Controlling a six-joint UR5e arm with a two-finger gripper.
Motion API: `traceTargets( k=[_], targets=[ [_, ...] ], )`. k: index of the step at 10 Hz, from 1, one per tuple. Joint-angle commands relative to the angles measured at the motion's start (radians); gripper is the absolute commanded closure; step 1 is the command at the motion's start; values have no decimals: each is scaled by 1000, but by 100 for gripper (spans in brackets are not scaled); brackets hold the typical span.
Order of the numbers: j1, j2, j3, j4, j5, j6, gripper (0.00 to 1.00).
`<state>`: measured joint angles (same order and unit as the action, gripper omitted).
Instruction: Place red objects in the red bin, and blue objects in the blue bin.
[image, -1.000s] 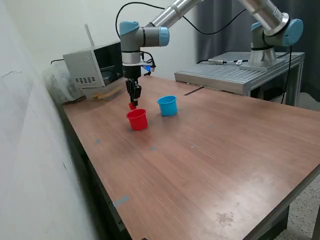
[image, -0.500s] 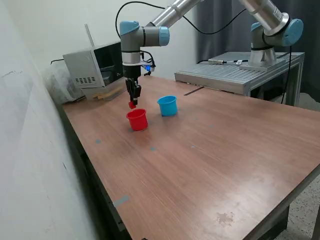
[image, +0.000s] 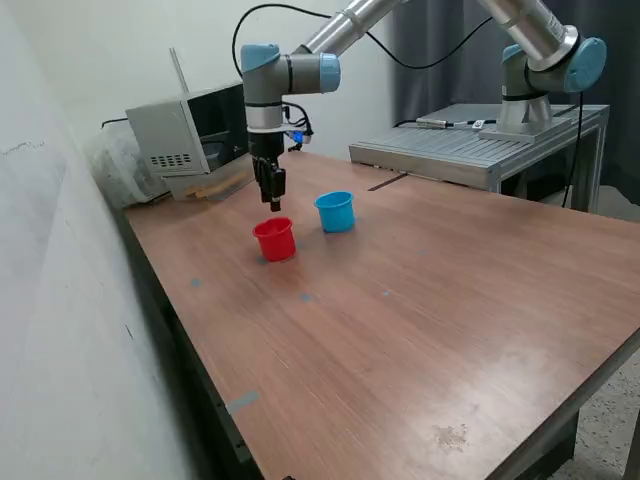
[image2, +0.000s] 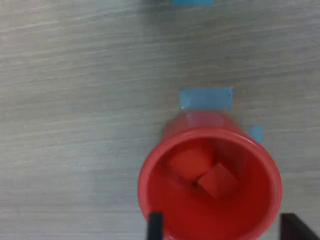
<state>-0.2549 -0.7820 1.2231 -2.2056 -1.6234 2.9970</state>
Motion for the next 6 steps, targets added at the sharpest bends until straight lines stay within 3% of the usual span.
traceTargets(
  k=[1,4,6],
  targets=[
    [0,-8,10,1,-1,-1,0],
    [26,-205,158,7,-1,-1,0],
    [81,-404,234,163,0,10,0]
  ],
)
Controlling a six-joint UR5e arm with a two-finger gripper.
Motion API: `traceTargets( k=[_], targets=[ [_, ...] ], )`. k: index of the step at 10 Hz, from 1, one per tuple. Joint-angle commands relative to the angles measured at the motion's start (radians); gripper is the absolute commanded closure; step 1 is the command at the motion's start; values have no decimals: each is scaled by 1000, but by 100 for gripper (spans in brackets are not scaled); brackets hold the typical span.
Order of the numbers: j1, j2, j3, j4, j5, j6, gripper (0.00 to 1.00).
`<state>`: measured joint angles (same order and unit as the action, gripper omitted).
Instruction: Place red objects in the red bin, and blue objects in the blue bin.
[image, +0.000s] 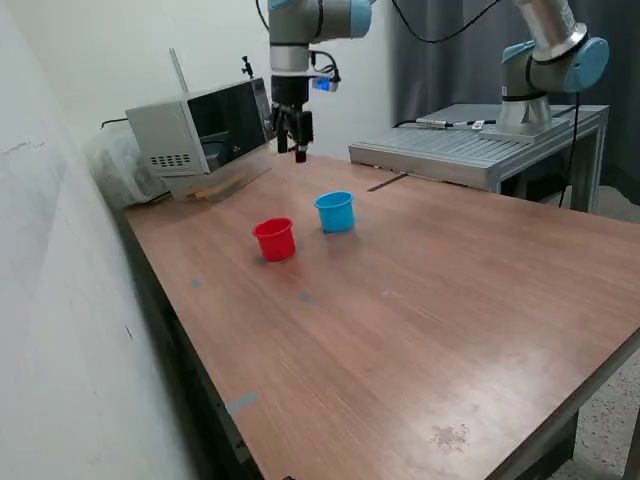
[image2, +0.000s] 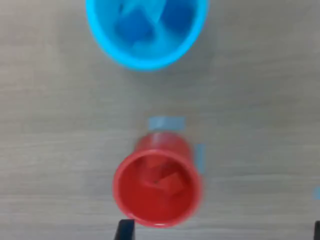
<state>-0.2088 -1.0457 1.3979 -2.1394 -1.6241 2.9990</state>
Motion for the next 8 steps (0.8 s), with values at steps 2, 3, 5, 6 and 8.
traceTargets(
  k=[2,3,5,6,8],
  targets=[
    [95,-362,142,255,-2,49,0],
    [121,-429,170,318,-11,99,0],
    [176,-505,211,435,-40,197,0],
    [201,-540,239,463,-68,230,0],
    [221,-614,266,531,-83,253,0]
  ],
)
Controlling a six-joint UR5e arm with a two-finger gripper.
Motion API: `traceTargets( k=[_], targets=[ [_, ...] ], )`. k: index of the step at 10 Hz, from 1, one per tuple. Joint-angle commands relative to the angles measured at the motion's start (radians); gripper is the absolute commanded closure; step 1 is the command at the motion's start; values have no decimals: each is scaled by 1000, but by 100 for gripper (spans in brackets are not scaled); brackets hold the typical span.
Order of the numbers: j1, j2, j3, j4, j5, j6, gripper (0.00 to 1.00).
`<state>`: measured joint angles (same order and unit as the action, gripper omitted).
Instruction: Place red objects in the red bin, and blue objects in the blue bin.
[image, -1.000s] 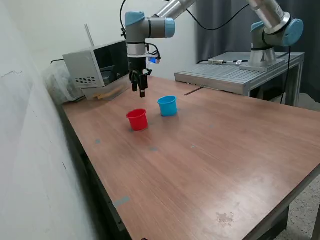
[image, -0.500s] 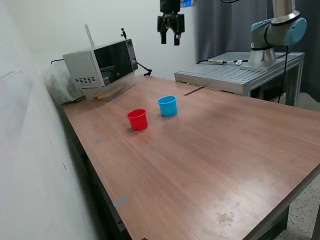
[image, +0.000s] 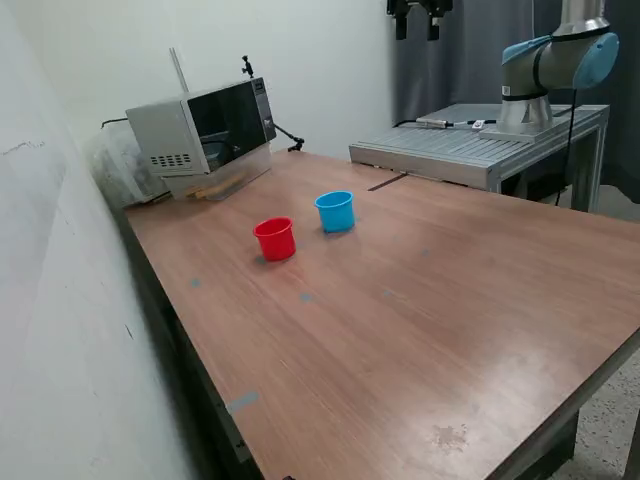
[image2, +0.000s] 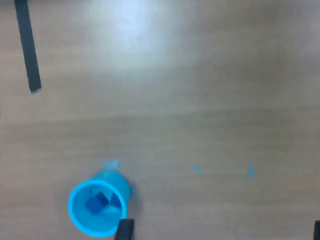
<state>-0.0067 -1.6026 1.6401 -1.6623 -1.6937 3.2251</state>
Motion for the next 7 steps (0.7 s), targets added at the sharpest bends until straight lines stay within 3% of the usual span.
traceTargets(
  k=[1,7],
  targets=[
    [20,-107,41,77,-9,28,0],
    [79,-157,86,317,-3,33,0]
  ],
)
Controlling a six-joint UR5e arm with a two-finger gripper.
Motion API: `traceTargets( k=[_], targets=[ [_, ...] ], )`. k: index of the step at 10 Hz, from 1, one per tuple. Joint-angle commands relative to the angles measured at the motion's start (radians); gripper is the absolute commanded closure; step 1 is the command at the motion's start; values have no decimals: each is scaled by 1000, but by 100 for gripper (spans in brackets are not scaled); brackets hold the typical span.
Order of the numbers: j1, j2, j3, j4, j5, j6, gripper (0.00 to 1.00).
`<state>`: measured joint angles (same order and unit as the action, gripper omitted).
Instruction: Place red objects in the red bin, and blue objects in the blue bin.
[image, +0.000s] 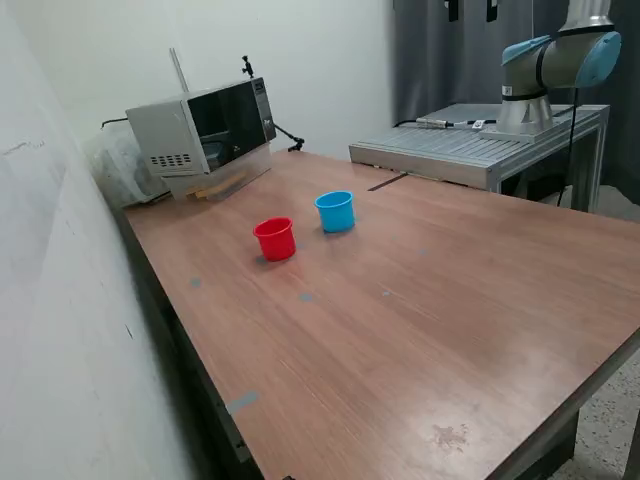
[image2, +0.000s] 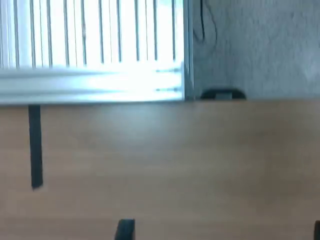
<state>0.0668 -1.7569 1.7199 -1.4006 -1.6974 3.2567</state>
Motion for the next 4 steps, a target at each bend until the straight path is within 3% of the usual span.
traceTargets(
  k=[1,2,4],
  targets=[
    [20,-3,6,75,-1,2,0],
    [60,-3,10,137,-2,-3,0],
    [71,-3,23,182,-2,-8,0]
  ],
)
